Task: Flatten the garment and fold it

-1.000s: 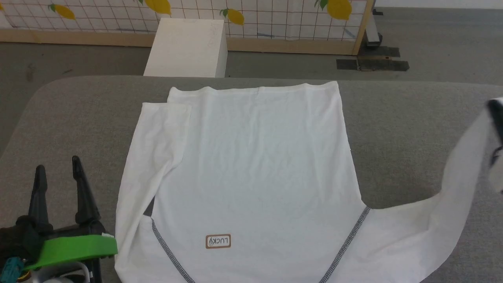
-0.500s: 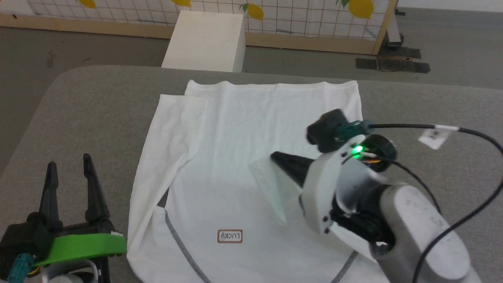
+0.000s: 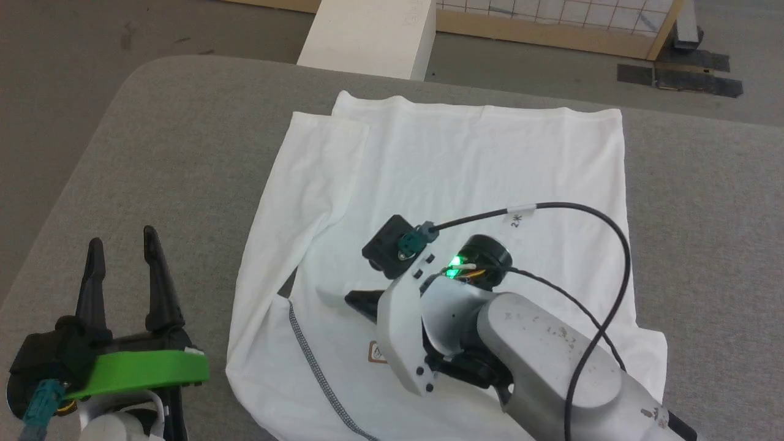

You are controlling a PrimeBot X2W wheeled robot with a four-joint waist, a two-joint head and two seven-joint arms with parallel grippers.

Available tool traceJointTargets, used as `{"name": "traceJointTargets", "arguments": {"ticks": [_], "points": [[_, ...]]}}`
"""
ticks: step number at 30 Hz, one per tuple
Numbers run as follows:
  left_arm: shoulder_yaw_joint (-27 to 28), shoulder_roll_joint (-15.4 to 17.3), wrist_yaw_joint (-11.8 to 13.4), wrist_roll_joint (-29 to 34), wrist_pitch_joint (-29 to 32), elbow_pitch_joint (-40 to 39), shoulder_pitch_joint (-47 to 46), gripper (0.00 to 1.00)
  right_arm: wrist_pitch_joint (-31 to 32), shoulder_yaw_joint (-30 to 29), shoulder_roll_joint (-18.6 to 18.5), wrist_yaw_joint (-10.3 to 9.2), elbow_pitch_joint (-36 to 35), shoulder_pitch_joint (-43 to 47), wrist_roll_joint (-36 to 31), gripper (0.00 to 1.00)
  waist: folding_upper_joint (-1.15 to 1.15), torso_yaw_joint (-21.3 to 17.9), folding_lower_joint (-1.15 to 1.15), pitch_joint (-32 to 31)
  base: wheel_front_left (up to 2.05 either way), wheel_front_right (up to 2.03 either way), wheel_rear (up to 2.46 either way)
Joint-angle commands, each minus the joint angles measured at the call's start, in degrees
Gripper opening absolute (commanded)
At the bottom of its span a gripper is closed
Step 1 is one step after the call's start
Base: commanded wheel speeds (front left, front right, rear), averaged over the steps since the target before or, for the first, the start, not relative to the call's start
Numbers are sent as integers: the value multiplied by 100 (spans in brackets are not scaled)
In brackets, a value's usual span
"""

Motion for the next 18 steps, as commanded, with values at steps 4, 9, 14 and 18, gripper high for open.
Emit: {"name": "traceJointTargets", "arguments": {"ticks": [4,9,14,18], "points": [[-11,-45,-32,-41,-21,54,-95,100,75,460,61,-9,440,-218,204,0,0,91,0,85,0,0,0],[-28,-59,-36,-37,-21,130,-121,100,-254,431,71,-9,526,-299,536,100,0,34,0,18,0,0,0],[39,-19,-48,31,-21,193,-59,100,-1141,-666,-117,-9,153,-309,690,100,0,-141,0,-183,0,0,0],[81,42,-44,79,-21,217,0,100,-1902,-1927,-433,-9,-233,-18,299,100,0,-299,0,-324,0,0,0]]}}
